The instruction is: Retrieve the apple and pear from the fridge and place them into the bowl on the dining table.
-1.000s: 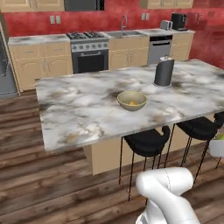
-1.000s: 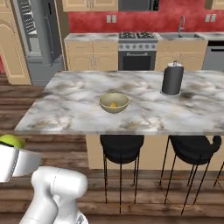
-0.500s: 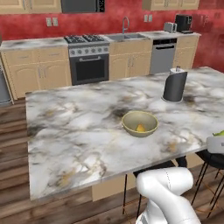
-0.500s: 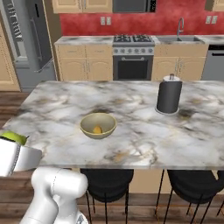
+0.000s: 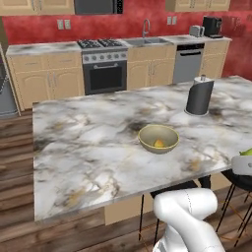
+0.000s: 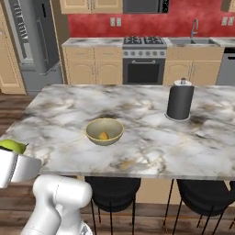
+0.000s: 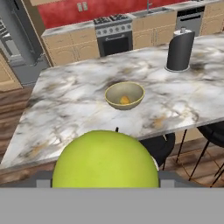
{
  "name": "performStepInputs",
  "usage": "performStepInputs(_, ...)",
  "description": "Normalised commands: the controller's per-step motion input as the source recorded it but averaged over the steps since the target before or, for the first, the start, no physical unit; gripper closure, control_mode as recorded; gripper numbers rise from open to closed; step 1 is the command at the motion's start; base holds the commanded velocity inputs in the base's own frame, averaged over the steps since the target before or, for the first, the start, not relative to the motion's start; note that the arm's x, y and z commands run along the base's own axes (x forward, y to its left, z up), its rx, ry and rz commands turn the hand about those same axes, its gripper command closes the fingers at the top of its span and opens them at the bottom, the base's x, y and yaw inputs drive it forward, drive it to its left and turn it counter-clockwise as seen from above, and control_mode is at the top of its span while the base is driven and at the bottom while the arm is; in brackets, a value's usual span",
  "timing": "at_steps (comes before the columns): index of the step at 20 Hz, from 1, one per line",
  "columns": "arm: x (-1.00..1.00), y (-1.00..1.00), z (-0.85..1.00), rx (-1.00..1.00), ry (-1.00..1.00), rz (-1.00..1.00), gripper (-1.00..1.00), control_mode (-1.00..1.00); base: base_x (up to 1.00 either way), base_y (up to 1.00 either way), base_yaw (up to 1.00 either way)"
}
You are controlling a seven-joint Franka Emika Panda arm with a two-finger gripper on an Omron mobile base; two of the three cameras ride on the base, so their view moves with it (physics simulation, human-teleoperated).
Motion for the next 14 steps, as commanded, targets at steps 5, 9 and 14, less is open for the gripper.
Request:
performStepInputs(5,0.00,0.00,0.00,0.00,0.00,0.00,1.00,1.00,0.78,-0.24,0.26)
performStepInputs(9,0.00,0.00,0.00,0.00,0.00,0.00,1.00,1.00,0.74,-0.23,0.30)
performStepInputs(14,0.00,0.00,0.00,0.00,0.00,0.00,1.00,1.00,0.72,-0.18,0.33)
